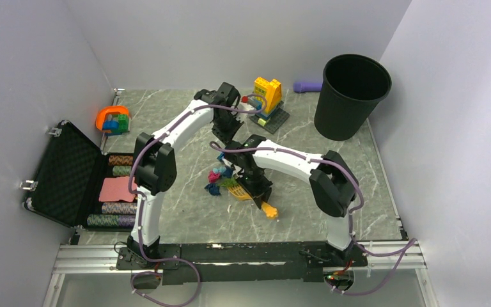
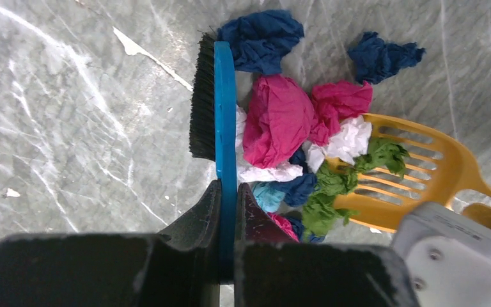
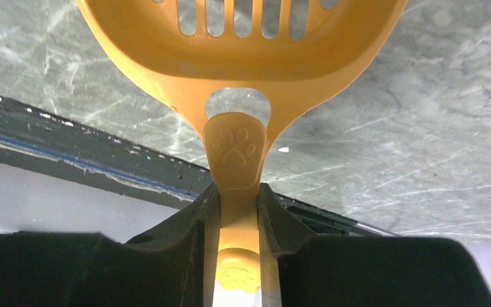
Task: Sweep away the paper scraps from the table
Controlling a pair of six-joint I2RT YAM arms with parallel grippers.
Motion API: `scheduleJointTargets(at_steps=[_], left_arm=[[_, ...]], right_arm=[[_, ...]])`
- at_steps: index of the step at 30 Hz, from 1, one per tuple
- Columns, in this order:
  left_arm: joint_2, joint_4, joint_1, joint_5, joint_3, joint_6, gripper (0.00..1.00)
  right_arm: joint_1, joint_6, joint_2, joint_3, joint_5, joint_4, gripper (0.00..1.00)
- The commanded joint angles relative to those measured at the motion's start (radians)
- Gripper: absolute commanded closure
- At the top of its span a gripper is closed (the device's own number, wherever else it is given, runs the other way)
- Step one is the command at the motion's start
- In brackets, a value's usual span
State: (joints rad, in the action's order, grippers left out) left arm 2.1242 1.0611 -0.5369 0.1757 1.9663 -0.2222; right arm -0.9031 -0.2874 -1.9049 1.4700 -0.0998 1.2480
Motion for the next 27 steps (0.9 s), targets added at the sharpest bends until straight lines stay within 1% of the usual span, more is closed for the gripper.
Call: scheduleJointTargets(at_steps=[1, 7, 13, 22, 27], left_arm=[[-0.008, 0.063, -0.024, 0.138, -0.012, 0.033, 1.00], [-0.073, 0.065, -0.034, 0.198, -0.069, 0.068, 1.00], [-0.128, 0.080, -0.050, 0.221, -0.132, 0.085, 1.00], [-0.218, 0.078, -0.067, 0.187, -0.223, 0.105, 1.00], [-0.254, 0.080, -0.066, 0.131, -0.211, 0.141, 1.00]], right_arm=[[0.016, 0.015, -0.036, 0.075, 0.034, -0.008, 1.00], [0.027, -0.007, -0.073, 0.074, 0.075, -0.062, 1.00], [0.027, -0.039, -0.071, 0.007, 0.141, -0.167, 1.00], [0.008, -0.055, -0.010, -0.093, 0.246, -0.307, 1.00], [-0.046, -0.065, 0.017, -0.126, 0.330, -0.354, 1.00]])
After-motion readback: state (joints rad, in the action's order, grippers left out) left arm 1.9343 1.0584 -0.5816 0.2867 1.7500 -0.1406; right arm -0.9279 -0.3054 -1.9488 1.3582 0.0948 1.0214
